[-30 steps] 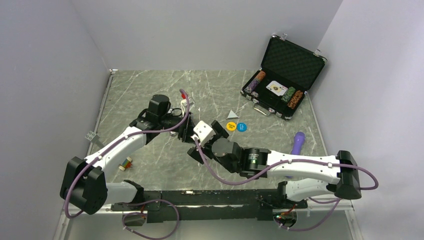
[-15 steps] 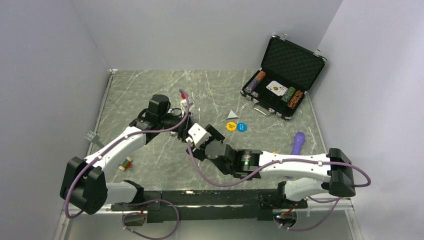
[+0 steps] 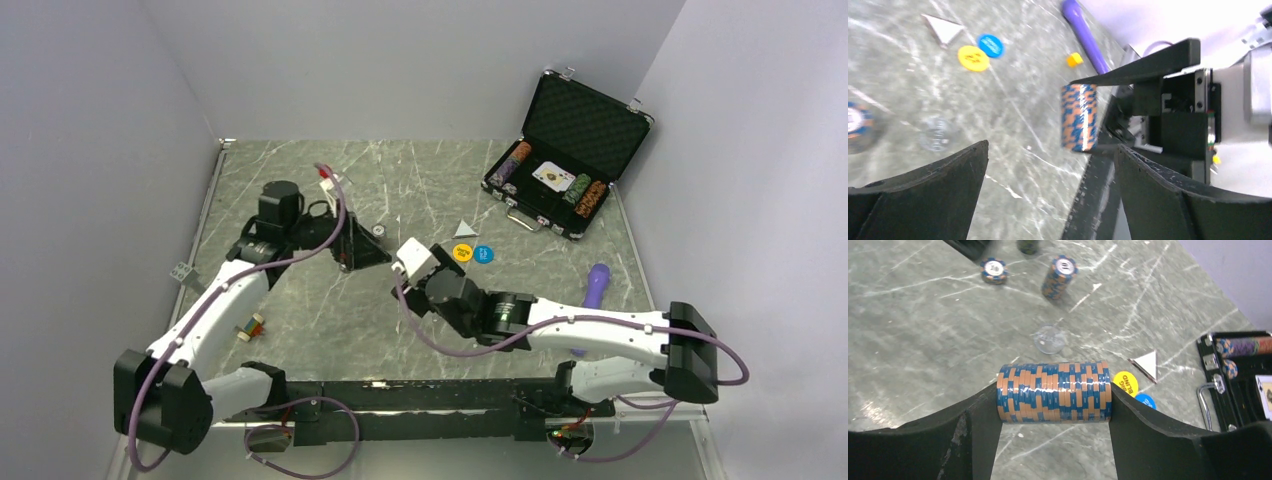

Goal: Pack up texas hold em set

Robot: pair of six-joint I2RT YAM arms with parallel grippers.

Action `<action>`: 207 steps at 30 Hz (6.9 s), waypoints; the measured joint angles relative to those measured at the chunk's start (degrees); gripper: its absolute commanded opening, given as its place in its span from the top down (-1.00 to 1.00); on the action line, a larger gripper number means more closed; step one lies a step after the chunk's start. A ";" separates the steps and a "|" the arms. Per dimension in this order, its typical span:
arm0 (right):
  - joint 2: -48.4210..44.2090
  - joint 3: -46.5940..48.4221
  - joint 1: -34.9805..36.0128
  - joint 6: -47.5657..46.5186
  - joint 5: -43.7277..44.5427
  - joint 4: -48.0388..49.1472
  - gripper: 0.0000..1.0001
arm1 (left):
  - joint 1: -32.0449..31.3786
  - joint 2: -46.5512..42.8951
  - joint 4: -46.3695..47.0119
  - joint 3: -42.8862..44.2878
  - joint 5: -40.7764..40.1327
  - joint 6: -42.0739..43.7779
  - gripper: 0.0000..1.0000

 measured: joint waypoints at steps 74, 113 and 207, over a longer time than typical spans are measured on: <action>41.99 37.00 -77.81 -14.73 -38.07 -25.11 1.00 | 4.96 -7.06 -2.60 -1.75 -17.77 7.50 -0.99; 47.23 41.51 -77.83 -18.69 -36.09 -26.58 0.80 | 5.01 -6.19 -3.06 -1.75 -17.57 7.98 -0.99; 38.42 30.84 -77.88 18.38 -40.87 -19.71 -0.75 | 5.01 -7.15 -3.89 -1.75 -17.88 9.03 -0.97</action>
